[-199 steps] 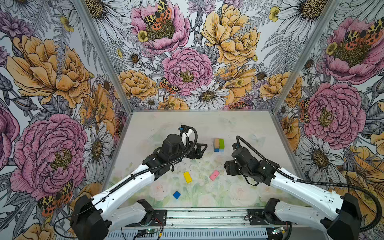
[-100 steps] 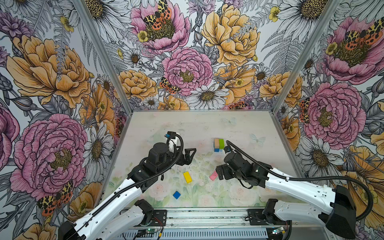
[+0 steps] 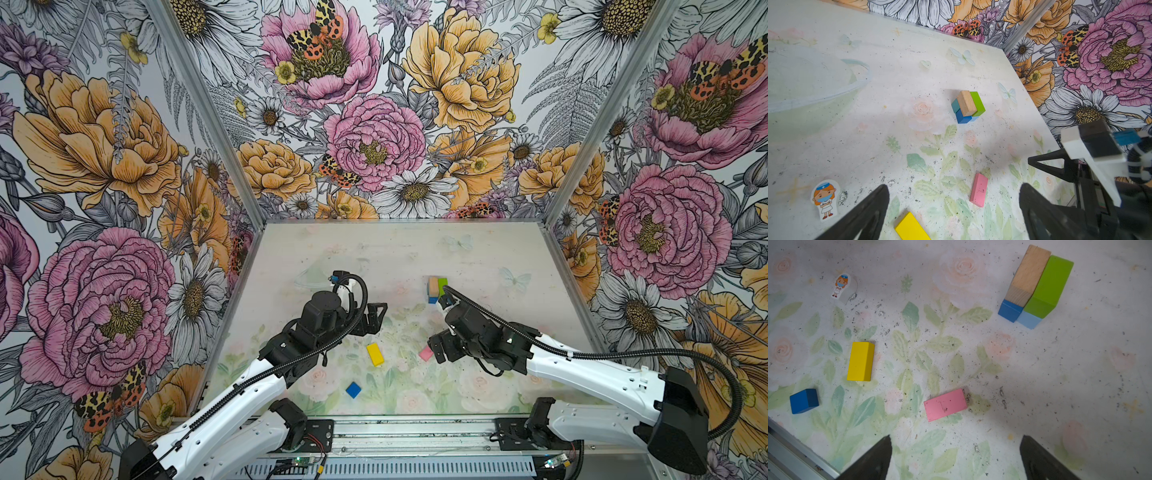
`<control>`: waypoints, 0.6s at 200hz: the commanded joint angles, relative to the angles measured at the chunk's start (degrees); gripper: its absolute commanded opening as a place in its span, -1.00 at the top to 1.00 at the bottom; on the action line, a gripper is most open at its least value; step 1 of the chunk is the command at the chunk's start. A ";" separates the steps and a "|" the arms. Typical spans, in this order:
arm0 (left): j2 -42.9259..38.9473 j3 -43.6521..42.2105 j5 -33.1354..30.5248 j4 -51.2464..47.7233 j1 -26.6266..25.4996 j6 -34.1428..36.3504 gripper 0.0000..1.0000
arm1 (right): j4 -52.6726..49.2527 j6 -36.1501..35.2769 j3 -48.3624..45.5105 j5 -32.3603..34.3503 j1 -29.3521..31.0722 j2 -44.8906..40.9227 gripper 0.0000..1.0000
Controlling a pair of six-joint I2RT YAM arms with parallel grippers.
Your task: Build the wood block tower
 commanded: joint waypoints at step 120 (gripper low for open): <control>0.83 -0.67 -2.91 -0.11 0.56 0.43 -0.98 | 6.82 -2.33 3.54 -1.43 1.34 16.66 -0.74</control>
